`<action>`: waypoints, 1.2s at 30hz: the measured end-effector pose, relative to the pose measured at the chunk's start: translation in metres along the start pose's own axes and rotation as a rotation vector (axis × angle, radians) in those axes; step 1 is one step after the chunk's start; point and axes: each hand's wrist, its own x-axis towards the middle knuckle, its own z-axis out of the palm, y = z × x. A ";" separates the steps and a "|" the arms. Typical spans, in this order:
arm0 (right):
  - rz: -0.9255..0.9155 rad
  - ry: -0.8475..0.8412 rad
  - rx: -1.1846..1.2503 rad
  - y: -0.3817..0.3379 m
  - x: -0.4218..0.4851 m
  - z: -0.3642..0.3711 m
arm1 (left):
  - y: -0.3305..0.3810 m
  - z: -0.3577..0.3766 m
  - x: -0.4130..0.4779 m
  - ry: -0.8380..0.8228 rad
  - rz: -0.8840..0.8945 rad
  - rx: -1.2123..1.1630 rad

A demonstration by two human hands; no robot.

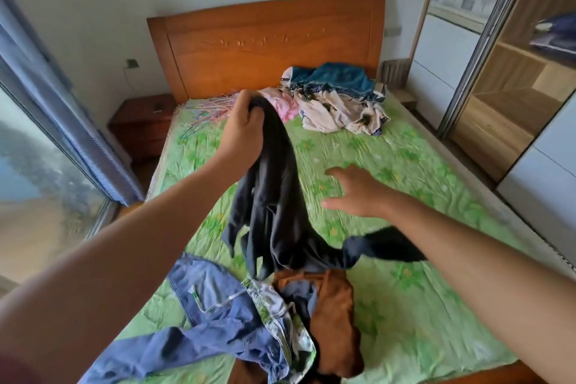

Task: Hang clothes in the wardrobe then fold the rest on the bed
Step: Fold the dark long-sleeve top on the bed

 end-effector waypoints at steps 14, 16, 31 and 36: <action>-0.144 0.538 0.766 0.053 0.007 -0.050 | 0.021 0.088 0.005 -0.068 -0.081 0.247; -0.148 0.503 0.821 0.069 0.006 -0.074 | 0.022 0.111 0.005 -0.138 -0.127 0.308; -0.280 0.368 0.623 0.213 0.012 -0.149 | 0.069 0.306 0.012 -0.303 -0.098 0.302; -0.358 0.402 0.471 0.276 0.018 -0.098 | 0.076 0.320 0.022 -0.200 -0.153 0.182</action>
